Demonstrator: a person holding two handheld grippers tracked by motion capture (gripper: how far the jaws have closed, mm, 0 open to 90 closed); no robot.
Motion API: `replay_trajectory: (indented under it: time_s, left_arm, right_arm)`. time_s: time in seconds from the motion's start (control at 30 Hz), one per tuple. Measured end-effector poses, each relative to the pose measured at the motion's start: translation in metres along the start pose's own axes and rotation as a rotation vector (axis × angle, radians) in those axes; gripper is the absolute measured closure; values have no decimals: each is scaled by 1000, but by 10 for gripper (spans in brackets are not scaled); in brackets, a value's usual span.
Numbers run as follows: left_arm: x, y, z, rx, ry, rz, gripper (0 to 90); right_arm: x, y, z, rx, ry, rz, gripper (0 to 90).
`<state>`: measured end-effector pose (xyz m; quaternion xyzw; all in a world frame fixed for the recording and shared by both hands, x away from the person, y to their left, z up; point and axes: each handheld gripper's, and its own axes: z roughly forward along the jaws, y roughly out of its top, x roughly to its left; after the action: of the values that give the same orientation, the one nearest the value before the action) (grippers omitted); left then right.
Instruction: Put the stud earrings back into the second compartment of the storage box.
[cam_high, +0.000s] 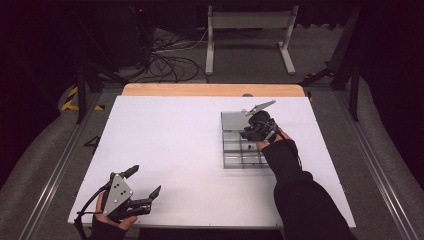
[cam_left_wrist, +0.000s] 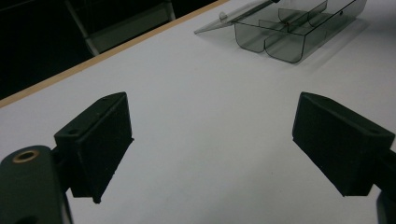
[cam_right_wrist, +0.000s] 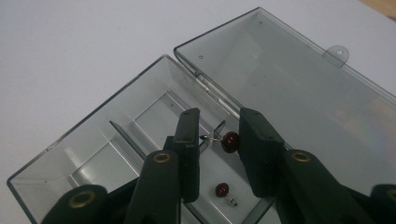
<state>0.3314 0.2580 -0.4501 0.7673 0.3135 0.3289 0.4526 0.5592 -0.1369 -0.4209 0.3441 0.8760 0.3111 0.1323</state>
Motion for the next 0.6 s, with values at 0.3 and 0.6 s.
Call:
replay_trajectory:
  time_s: [0.3, 0.6]
  left_arm:
    - [0, 0, 0, 1, 0, -3, 124]
    - [0, 0, 0, 1, 0, -3, 124]
  right_arm:
    - [-2, -2, 9, 59, -16, -3, 696]
    - [-1, -3, 18, 114, -33, -8, 696]
